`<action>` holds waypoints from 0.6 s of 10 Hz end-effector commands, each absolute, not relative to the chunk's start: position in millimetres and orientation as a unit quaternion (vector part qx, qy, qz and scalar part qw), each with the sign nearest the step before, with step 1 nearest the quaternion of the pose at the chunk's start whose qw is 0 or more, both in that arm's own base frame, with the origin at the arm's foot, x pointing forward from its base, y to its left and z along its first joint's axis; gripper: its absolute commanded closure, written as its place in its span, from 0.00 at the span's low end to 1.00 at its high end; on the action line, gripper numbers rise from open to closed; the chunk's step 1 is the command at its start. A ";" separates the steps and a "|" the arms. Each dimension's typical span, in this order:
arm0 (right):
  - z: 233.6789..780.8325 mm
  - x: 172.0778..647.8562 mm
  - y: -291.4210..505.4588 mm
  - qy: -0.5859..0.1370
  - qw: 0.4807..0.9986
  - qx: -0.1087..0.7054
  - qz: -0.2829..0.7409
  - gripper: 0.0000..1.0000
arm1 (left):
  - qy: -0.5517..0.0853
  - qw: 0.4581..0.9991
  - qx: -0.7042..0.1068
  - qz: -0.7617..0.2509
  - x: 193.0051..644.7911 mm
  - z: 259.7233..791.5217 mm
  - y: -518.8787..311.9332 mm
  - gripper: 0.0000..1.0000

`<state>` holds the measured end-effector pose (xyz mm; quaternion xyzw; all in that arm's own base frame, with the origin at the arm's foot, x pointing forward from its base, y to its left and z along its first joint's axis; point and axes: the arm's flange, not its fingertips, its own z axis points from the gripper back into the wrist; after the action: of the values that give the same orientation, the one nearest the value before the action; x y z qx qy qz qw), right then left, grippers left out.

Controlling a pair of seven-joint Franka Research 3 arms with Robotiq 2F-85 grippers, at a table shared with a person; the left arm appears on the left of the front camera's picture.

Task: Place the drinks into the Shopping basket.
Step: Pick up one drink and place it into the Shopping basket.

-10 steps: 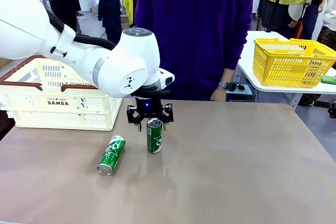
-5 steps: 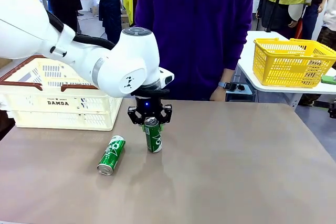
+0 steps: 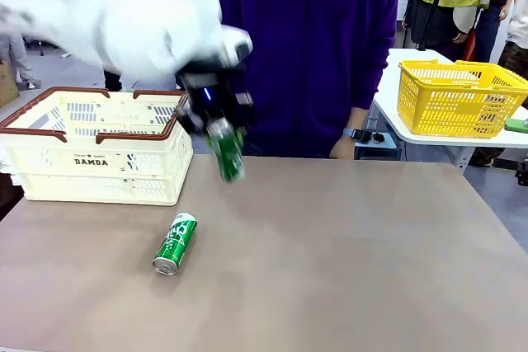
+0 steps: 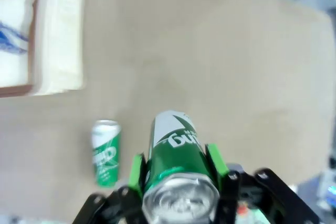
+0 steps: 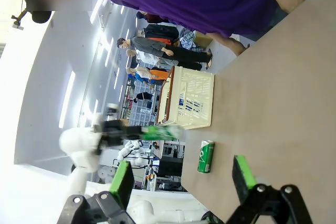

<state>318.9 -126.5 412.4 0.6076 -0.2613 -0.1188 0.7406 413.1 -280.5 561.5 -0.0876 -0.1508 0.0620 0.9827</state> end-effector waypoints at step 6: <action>415.8 319.1 -126.9 -0.263 0.736 0.612 -0.120 0.00 | -0.214 0.919 -0.073 0.324 529.4 689.0 -52.1 1.00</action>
<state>318.6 -127.1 412.3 0.6075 -0.2617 -0.1195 0.7404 520.7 -32.4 697.1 -0.0579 -0.2256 0.3037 0.9239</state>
